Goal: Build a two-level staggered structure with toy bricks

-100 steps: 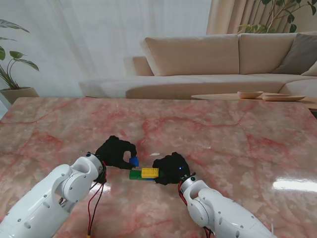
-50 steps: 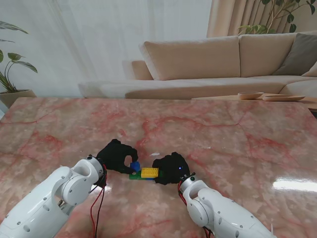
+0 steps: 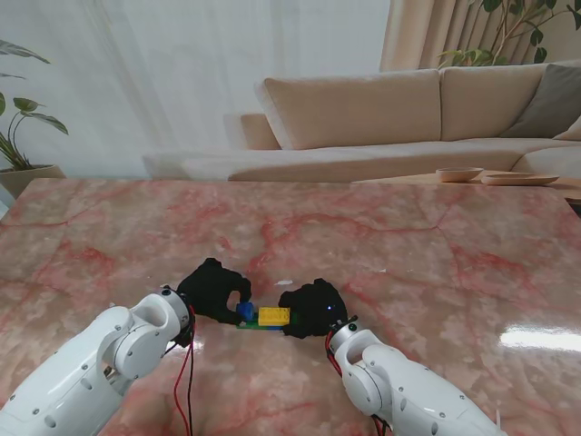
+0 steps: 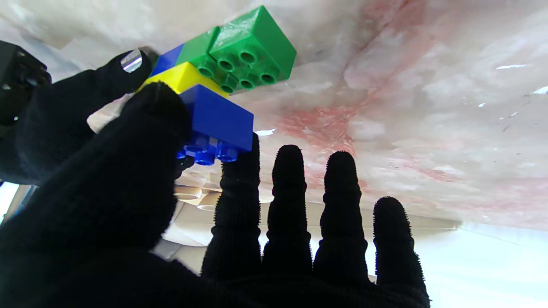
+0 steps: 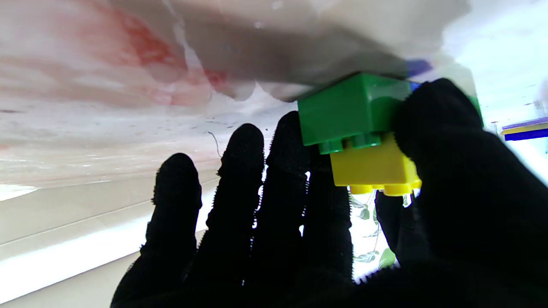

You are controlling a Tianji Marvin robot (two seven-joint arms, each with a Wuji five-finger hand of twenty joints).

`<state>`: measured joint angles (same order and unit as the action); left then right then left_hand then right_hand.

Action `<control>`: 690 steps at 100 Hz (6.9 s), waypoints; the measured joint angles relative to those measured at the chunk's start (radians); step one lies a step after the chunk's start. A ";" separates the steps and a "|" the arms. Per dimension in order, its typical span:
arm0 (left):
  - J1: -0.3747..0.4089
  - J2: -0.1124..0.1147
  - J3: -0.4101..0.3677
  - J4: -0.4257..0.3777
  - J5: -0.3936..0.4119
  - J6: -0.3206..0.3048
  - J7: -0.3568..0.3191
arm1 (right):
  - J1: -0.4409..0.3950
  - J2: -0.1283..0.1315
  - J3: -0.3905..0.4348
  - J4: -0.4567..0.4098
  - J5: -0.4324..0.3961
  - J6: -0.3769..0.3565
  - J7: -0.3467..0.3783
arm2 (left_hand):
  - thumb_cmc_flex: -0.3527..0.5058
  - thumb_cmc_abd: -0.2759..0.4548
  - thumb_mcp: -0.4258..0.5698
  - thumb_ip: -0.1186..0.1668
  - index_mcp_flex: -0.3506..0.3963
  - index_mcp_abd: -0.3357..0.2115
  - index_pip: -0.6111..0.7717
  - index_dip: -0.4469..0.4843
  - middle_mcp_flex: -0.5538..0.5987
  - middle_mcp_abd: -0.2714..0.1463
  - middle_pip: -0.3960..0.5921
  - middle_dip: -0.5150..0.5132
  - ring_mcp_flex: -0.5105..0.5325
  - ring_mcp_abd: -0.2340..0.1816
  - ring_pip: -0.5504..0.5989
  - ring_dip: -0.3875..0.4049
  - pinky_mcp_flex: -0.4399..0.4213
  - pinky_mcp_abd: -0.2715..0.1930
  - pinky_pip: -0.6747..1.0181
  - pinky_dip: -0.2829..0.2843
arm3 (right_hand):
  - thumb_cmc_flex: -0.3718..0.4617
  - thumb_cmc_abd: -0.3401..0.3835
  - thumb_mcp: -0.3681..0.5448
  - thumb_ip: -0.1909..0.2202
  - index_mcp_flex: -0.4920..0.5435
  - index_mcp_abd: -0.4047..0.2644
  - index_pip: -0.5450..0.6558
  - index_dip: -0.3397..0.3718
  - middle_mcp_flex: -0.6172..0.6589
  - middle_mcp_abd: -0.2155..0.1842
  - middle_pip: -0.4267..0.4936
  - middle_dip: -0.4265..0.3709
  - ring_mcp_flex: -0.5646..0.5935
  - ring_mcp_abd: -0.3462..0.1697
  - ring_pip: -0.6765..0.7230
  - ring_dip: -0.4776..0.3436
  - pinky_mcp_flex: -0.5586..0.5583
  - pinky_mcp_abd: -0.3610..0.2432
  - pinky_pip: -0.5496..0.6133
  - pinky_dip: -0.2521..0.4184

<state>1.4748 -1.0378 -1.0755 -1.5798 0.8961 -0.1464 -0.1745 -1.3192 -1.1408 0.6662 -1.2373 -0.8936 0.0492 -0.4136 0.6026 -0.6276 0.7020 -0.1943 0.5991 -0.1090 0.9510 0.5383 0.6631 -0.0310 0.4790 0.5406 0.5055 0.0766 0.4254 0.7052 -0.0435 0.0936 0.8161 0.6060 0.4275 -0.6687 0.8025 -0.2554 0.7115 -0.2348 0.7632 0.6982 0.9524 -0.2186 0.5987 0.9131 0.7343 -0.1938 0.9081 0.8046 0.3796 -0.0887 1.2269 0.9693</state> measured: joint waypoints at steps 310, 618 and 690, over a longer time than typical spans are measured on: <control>-0.031 -0.002 0.055 0.090 0.089 -0.087 0.163 | 0.000 0.001 -0.001 -0.007 0.007 -0.007 0.014 | -0.180 0.027 0.045 0.024 -0.186 0.068 -0.393 -0.112 -0.211 -0.005 -0.122 -0.081 -0.131 0.000 -0.119 -0.043 -0.004 0.000 -0.283 0.000 | 0.000 0.000 0.000 0.000 0.000 0.000 0.000 0.000 0.000 0.000 0.000 0.000 0.000 0.000 0.000 0.000 -0.001 0.000 -0.011 0.012; -0.119 -0.001 0.153 0.206 0.103 -0.134 0.302 | 0.007 -0.001 -0.005 -0.001 0.019 -0.010 0.019 | -0.016 -0.011 0.115 -0.067 0.236 -0.256 0.160 -0.218 0.446 -0.059 -0.016 0.297 0.288 0.005 0.194 0.204 0.091 0.011 0.119 0.102 | 0.000 0.000 0.000 0.000 0.000 0.000 0.000 0.000 0.000 0.000 0.000 0.000 0.000 0.000 0.000 0.000 -0.004 0.000 -0.012 0.012; -0.105 -0.017 0.131 0.252 -0.001 -0.170 0.326 | 0.004 -0.001 0.001 -0.008 0.017 -0.007 0.030 | -0.036 -0.032 0.156 -0.051 0.218 -0.302 0.170 -0.203 0.378 -0.078 -0.040 0.269 0.246 0.000 0.157 0.178 0.070 0.011 0.113 0.078 | 0.000 0.000 0.000 0.000 0.000 -0.001 0.000 -0.001 0.000 0.000 -0.003 0.000 0.000 0.000 0.000 0.000 -0.008 0.000 -0.012 0.012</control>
<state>1.3694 -1.0551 -0.9441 -1.3274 0.8952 -0.3162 0.1519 -1.3154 -1.1415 0.6673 -1.2448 -0.8768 0.0426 -0.3835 0.5668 -0.6601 0.8582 -0.2449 0.8172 -0.4108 1.1205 0.3356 1.0410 -0.1093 0.4387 0.8094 0.7517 0.0764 0.5824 0.8832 0.0265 0.1046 0.9292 0.6837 0.4274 -0.6691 0.8024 -0.2554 0.7115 -0.2355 0.7632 0.6976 0.9524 -0.2188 0.5961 0.9131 0.7342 -0.1939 0.9081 0.8047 0.3715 -0.0887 1.2149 0.9816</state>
